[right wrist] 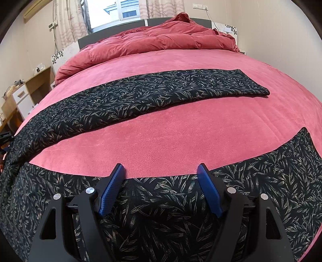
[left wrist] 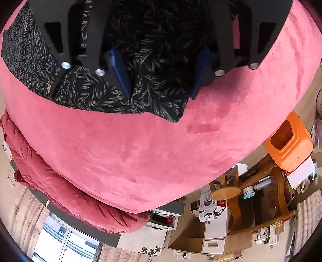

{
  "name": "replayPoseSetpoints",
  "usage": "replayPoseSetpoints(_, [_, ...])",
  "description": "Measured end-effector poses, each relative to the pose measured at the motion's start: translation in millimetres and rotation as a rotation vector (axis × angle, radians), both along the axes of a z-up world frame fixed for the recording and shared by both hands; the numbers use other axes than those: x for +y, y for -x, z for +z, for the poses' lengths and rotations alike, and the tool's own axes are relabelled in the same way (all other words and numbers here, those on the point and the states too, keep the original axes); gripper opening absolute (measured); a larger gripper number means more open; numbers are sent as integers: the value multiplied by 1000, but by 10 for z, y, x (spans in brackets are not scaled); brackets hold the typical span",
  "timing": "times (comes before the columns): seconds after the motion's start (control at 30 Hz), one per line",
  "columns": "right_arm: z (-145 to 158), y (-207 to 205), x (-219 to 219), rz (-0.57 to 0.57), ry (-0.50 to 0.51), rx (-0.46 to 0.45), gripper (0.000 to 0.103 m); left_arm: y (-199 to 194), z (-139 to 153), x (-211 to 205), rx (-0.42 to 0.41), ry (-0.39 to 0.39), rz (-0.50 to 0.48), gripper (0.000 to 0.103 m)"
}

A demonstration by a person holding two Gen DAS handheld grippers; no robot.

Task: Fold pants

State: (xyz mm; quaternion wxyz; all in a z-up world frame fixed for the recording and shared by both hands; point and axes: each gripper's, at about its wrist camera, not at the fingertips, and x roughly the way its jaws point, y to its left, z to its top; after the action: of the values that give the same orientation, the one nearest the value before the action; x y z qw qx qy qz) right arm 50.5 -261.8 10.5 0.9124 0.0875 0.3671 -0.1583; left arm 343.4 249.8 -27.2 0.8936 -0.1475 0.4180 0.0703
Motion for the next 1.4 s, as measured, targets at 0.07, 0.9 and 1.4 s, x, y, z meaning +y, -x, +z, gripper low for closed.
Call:
replayPoseSetpoints(0.07, [1,3,0,0,-1,0,74,3,0,-16,-6,-11,-5,52])
replayPoseSetpoints(0.9, [-15,-16,-2,0,-5,-3,75,739,538,-82,-196,71,-126,19])
replayPoseSetpoints(1.4, [-39,-19,-5,2,-18,-14,75,2427,554,-219,-381,82,-283,12])
